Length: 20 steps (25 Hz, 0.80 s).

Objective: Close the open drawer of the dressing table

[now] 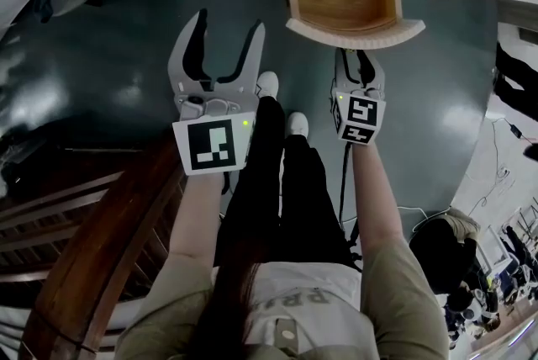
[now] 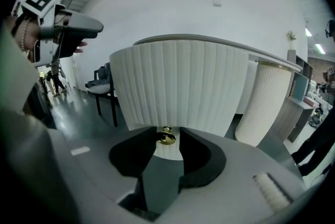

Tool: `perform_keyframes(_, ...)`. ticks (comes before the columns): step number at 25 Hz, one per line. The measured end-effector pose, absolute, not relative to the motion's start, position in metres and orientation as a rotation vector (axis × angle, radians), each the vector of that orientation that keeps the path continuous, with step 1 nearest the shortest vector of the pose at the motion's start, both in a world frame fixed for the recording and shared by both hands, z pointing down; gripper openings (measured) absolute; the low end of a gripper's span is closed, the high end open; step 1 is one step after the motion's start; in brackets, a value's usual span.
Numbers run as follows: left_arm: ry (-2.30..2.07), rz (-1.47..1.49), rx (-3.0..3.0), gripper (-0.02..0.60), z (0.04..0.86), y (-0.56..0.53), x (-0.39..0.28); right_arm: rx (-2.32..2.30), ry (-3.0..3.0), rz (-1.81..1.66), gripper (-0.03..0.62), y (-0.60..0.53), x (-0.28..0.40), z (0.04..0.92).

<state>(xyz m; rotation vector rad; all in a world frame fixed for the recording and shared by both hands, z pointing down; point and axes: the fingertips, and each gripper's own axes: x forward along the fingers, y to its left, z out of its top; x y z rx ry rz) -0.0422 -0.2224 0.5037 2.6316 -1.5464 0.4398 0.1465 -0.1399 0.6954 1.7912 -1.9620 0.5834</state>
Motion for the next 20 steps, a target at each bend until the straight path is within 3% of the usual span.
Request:
perform_keyframes(2,-1.546,0.436,2.627,0.303,0.506,-0.225,-0.043,1.793,-1.966,0.585,0.112,-0.14,0.144,0.696)
perform_keyframes(20,-1.53,0.434,2.606,0.304,0.52,-0.236,-0.056,1.817,-1.926,0.585,0.11,-0.171,0.144,0.696)
